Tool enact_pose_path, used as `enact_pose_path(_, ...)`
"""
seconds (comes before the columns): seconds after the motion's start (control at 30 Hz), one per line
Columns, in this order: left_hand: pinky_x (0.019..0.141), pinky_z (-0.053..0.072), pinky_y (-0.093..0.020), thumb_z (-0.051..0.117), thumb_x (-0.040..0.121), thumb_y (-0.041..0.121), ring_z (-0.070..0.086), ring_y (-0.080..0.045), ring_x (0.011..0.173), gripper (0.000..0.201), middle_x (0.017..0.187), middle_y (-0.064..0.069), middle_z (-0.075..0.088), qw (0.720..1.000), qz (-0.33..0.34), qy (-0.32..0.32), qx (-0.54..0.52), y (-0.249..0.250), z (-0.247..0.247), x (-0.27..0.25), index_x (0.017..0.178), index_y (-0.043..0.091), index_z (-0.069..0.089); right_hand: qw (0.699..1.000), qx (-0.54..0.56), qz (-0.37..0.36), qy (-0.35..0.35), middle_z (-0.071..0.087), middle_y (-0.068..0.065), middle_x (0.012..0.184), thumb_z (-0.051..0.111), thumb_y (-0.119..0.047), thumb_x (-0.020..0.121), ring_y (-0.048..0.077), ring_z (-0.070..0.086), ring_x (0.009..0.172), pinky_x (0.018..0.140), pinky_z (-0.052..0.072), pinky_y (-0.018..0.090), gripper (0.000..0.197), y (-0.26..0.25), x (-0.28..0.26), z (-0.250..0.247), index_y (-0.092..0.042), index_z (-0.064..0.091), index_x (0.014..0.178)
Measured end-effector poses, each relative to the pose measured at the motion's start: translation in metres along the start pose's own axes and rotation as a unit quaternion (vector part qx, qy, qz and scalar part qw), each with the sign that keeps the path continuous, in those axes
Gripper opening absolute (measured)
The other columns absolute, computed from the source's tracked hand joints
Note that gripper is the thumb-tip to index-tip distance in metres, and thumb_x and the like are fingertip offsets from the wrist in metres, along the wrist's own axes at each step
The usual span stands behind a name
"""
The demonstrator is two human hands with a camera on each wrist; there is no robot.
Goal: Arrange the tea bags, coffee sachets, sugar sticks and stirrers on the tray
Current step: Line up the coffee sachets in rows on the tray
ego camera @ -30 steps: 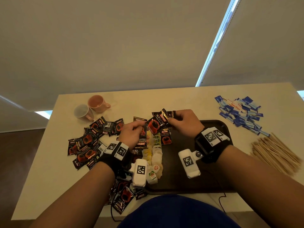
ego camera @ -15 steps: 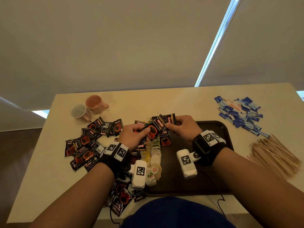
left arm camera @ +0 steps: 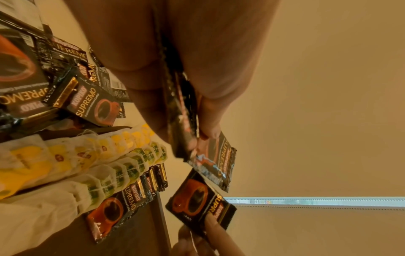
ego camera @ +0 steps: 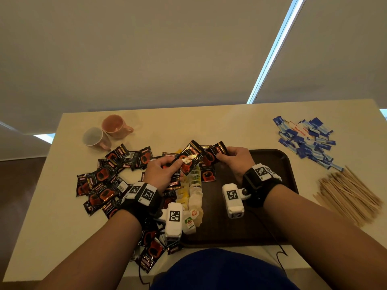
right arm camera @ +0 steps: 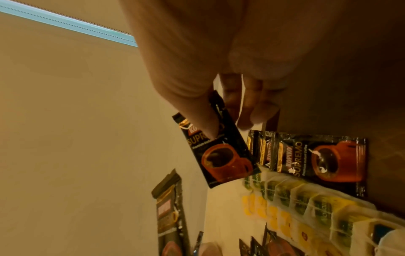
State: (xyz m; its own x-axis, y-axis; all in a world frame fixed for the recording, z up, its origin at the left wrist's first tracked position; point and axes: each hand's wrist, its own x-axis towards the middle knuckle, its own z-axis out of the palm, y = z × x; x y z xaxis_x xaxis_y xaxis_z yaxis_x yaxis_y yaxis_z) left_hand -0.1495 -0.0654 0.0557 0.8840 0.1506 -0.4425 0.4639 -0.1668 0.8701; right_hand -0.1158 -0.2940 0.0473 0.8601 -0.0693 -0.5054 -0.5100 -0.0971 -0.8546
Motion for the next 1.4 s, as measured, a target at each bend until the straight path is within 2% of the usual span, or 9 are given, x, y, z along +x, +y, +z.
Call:
enact_pose_path(0.17,0.054,0.054,-0.02,0.069,0.093,0.017,0.069,-0.009,0.056,0.016,0.073,-0.006,0.073,1.0,0.001,-0.006,-0.016,0.001,0.002,0.002,0.102,0.004,0.073,0.994,-0.103,0.002,-0.022,0.07,0.013,0.107,0.064,-0.006,0.093,0.025,0.07,0.092,0.078,0.061,0.039,0.026,0.018,0.015,-0.004,-0.007,0.066,0.119)
enact_pose_path(0.33,0.068,0.059,-0.033,0.072,0.091,0.023,0.071,-0.016,0.064,0.017,0.078,-0.01,0.075,1.0,-0.007,-0.003,-0.014,-0.003,0.006,0.006,0.1,0.009,0.075,0.966,-0.256,0.012,-0.015,0.07,-0.001,0.094,0.079,-0.023,0.082,0.014,0.07,0.083,0.081,0.06,0.036,0.036,0.039,0.027,-0.001,-0.019,0.064,0.114)
enact_pose_path(0.6,0.056,0.056,-0.027,0.07,0.092,0.017,0.069,-0.014,0.057,0.014,0.071,-0.006,0.073,0.999,-0.027,-0.002,-0.047,-0.004,0.008,0.009,0.1,0.006,0.072,0.962,-0.273,0.005,-0.003,0.072,-0.001,0.081,0.074,-0.018,0.087,0.011,0.068,0.07,0.063,0.048,0.016,0.029,0.058,0.034,0.008,-0.018,0.07,0.115)
enact_pose_path(0.73,0.061,0.057,-0.03,0.07,0.092,0.017,0.067,-0.015,0.056,0.017,0.071,-0.007,0.072,0.998,-0.032,0.004,-0.061,-0.006,0.004,0.012,0.101,0.003,0.072,0.951,-0.31,-0.008,-0.015,0.071,0.002,0.096,0.065,-0.011,0.092,0.014,0.067,0.088,0.083,0.053,0.025,0.029,0.06,0.037,0.013,-0.018,0.068,0.121)
enact_pose_path(0.8,0.059,0.057,-0.028,0.069,0.092,0.017,0.067,-0.015,0.057,0.018,0.07,-0.007,0.072,0.998,-0.03,0.001,-0.052,-0.005,0.002,0.013,0.102,0.003,0.072,0.948,-0.318,-0.002,0.0,0.071,0.0,0.094,0.07,-0.013,0.089,0.013,0.066,0.091,0.087,0.054,0.029,0.023,0.061,0.04,0.014,-0.017,0.067,0.112)
enact_pose_path(0.93,0.066,0.058,-0.032,0.07,0.092,0.02,0.068,-0.016,0.06,0.019,0.074,-0.008,0.073,0.999,-0.029,0.007,-0.038,-0.005,0.0,0.015,0.103,0.005,0.073,0.944,-0.328,0.031,0.017,0.069,-0.003,0.084,0.075,-0.021,0.085,0.012,0.065,0.087,0.085,0.054,0.029,0.009,0.062,0.047,0.015,-0.02,0.066,0.085)
enact_pose_path(1.0,0.062,0.057,-0.03,0.07,0.092,0.019,0.067,-0.015,0.058,0.019,0.073,-0.009,0.072,0.998,-0.032,0.006,-0.045,-0.005,0.001,0.015,0.103,0.004,0.072,0.946,-0.321,0.041,0.02,0.068,-0.004,0.084,0.074,-0.022,0.087,0.012,0.065,0.086,0.086,0.054,0.03,0.011,0.062,0.049,0.015,-0.022,0.065,0.08)
enact_pose_path(1.3,0.058,0.057,-0.027,0.069,0.093,0.017,0.067,-0.015,0.059,0.016,0.073,-0.011,0.072,0.999,-0.03,0.005,-0.044,-0.005,0.0,0.013,0.102,0.004,0.072,0.952,-0.294,0.084,0.023,0.071,0.003,0.087,0.07,-0.021,0.09,0.016,0.068,0.085,0.082,0.057,0.033,0.015,0.066,0.05,0.017,-0.021,0.065,0.076)
enact_pose_path(1.4,0.064,0.058,-0.03,0.069,0.093,0.019,0.067,-0.017,0.061,0.018,0.074,-0.012,0.072,0.999,-0.03,0.007,-0.038,-0.005,0.0,0.014,0.102,0.004,0.072,0.956,-0.277,0.093,0.023,0.072,0.004,0.082,0.068,-0.02,0.092,0.014,0.069,0.075,0.071,0.056,0.027,0.011,0.066,0.05,0.018,-0.017,0.066,0.082)
